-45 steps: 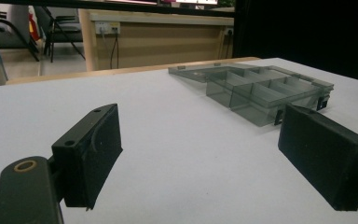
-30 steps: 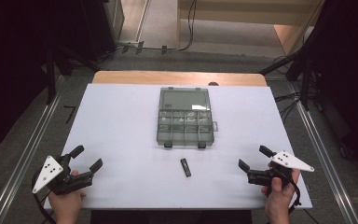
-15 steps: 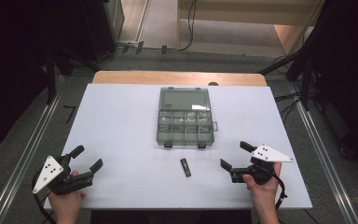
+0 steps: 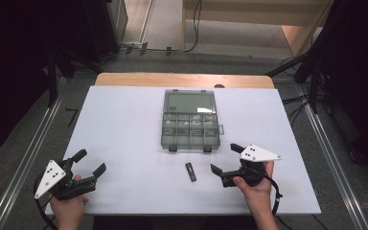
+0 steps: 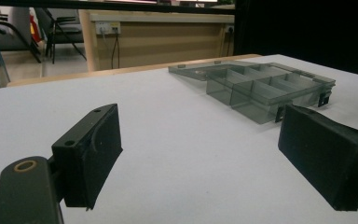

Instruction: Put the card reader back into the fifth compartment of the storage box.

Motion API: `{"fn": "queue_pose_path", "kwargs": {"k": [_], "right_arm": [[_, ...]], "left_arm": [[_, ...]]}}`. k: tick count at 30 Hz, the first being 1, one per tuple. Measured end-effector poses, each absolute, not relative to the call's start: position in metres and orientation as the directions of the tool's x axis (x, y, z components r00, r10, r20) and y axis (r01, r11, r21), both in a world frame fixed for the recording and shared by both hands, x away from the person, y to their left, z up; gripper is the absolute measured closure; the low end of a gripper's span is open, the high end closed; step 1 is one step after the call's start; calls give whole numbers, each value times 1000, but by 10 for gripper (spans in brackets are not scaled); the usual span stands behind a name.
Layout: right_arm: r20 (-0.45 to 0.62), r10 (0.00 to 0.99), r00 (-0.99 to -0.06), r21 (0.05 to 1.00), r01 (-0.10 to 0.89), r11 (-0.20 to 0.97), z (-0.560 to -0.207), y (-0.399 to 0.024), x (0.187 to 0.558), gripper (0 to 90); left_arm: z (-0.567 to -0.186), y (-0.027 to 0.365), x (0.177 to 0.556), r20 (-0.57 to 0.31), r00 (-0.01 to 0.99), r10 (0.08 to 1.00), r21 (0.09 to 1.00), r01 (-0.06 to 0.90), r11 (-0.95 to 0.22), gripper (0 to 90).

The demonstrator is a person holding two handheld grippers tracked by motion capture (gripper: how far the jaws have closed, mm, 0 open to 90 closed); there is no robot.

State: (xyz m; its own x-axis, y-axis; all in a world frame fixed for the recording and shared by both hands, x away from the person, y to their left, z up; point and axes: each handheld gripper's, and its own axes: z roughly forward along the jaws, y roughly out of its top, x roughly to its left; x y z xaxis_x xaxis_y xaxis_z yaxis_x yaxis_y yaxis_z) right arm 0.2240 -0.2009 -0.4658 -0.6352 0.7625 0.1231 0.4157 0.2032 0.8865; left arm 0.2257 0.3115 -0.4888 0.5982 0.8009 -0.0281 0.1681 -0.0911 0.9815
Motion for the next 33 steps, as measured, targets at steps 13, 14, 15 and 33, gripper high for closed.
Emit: {"fn": "queue_pose_path", "kwargs": {"k": [13,14,15,33], "right_arm": [[131,720,-681,857,443,262,-468,-172,234,0],[130,717,-684,856,443,267,-468,-170,235,0],[133,716,-685,853,447,269,-468,-168,235,0],[136,704,-697,817,480,318,-475,-143,243,131]], "left_arm": [[-489,311,226,-28,599,800,982,168,-91,139],[-489,311,226,-27,599,800,981,168,-93,139],[-489,311,226,-26,599,800,981,168,-94,139],[-489,311,226,-24,600,800,981,167,-95,139]]}}
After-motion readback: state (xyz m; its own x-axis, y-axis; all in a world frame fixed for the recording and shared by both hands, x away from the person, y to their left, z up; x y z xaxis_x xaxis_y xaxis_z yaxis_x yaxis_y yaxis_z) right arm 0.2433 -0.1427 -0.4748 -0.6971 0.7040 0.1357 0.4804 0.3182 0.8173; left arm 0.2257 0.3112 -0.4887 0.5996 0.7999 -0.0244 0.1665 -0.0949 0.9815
